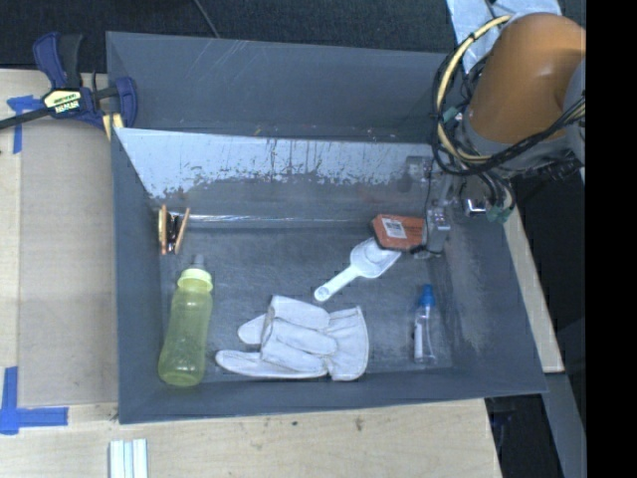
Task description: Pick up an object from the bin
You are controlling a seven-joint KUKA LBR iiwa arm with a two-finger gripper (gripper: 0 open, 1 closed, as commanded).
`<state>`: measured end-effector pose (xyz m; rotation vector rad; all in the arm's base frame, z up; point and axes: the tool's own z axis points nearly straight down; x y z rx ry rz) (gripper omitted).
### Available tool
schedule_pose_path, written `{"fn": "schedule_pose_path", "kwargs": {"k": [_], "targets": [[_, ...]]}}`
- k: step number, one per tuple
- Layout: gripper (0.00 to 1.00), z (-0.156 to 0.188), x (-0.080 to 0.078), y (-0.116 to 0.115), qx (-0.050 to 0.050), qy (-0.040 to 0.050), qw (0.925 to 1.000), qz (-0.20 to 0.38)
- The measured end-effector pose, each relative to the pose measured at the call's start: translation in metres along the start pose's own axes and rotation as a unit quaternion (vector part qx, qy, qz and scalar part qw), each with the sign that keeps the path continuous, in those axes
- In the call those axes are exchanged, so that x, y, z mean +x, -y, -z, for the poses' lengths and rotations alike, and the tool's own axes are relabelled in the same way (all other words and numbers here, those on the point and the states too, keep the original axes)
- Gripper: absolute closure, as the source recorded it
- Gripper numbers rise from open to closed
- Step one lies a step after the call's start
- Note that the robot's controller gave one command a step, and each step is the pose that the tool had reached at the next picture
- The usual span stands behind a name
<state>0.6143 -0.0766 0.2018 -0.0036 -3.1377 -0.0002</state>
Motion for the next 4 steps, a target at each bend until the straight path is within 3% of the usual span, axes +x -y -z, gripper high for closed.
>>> {"fn": "schedule_pose_path", "kwargs": {"k": [1, 2, 3, 4], "targets": [[0.0, 0.005, -0.001, 0.0, 0.0, 0.004, 1.0, 0.001], [0.0, -0.03, -0.003, -0.002, 0.001, 0.007, 0.9993, 0.035], [0.0, -0.098, 0.011, -0.022, 0.001, 0.0057, 0.9996, 0.028], [1.0, -0.115, 0.016, -0.017, 0.0, 0.0039, 0.9996, 0.029]]}}
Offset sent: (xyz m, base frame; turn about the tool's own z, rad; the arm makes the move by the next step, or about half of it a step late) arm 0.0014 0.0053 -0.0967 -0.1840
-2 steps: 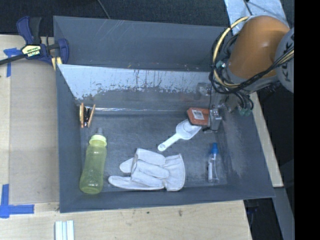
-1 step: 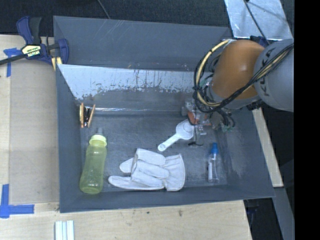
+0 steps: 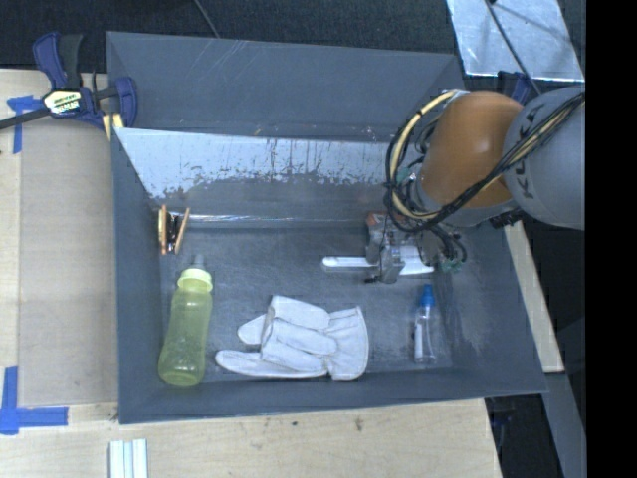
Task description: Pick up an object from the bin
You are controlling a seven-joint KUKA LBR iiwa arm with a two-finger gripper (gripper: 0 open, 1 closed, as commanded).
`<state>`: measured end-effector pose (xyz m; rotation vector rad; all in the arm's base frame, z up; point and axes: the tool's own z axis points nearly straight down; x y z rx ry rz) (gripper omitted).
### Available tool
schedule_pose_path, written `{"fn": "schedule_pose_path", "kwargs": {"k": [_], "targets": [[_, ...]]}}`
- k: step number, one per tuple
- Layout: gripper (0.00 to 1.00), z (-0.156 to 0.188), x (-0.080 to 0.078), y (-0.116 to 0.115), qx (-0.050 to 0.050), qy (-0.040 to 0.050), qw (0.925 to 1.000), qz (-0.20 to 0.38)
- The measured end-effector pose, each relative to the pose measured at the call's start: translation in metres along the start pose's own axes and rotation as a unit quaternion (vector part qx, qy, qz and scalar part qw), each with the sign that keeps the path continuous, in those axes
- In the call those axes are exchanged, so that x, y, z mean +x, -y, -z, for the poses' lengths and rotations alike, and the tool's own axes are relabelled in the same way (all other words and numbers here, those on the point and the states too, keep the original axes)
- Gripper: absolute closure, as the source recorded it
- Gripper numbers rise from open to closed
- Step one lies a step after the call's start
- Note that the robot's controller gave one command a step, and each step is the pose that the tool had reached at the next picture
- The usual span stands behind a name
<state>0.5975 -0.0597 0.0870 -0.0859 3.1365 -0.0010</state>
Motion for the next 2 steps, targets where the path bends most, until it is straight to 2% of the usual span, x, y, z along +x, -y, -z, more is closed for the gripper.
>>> {"fn": "schedule_pose_path", "kwargs": {"k": [1, 2], "targets": [[1.0, 0.0, 0.0, 0.0, 0.0, -0.0001, 1.0, 0.0], [1.0, 0.047, 0.002, 0.005, -0.001, -0.004, 1.0, 0.0]]}}
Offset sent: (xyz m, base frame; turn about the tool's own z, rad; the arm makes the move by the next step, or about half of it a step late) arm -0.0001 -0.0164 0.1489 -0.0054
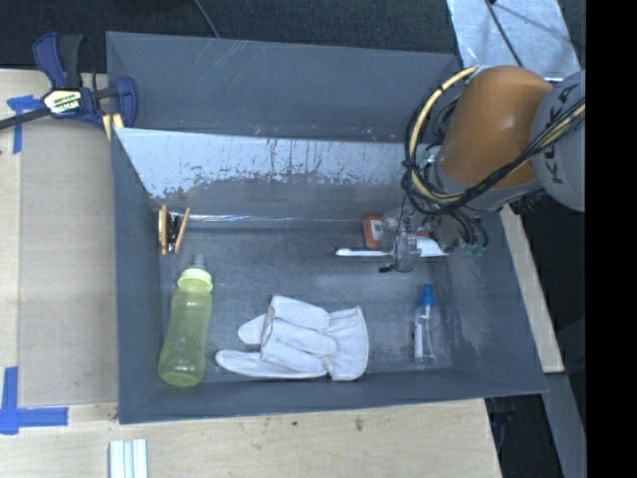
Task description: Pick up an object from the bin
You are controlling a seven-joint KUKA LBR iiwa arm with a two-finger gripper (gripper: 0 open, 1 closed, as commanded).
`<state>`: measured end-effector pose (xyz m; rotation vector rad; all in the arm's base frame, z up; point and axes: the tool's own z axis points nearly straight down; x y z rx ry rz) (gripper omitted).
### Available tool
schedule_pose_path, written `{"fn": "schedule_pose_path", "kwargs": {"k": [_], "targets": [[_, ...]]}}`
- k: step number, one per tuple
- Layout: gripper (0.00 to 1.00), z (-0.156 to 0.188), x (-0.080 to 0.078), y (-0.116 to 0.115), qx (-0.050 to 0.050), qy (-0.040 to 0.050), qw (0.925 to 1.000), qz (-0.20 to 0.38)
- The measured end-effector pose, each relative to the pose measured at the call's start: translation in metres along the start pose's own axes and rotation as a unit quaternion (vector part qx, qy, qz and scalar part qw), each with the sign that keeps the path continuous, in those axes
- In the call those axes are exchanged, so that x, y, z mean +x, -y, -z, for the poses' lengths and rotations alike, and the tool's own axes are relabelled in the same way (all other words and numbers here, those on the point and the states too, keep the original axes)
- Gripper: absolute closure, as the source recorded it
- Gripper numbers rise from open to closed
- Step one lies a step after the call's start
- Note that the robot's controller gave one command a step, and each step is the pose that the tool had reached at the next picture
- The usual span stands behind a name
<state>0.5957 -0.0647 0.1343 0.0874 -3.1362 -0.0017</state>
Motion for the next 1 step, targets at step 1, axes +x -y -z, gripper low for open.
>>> {"fn": "schedule_pose_path", "kwargs": {"k": [1], "targets": [[1.0, 0.0701, -0.0057, 0.002, 0.001, 0.0025, 1.0, 0.003]]}}
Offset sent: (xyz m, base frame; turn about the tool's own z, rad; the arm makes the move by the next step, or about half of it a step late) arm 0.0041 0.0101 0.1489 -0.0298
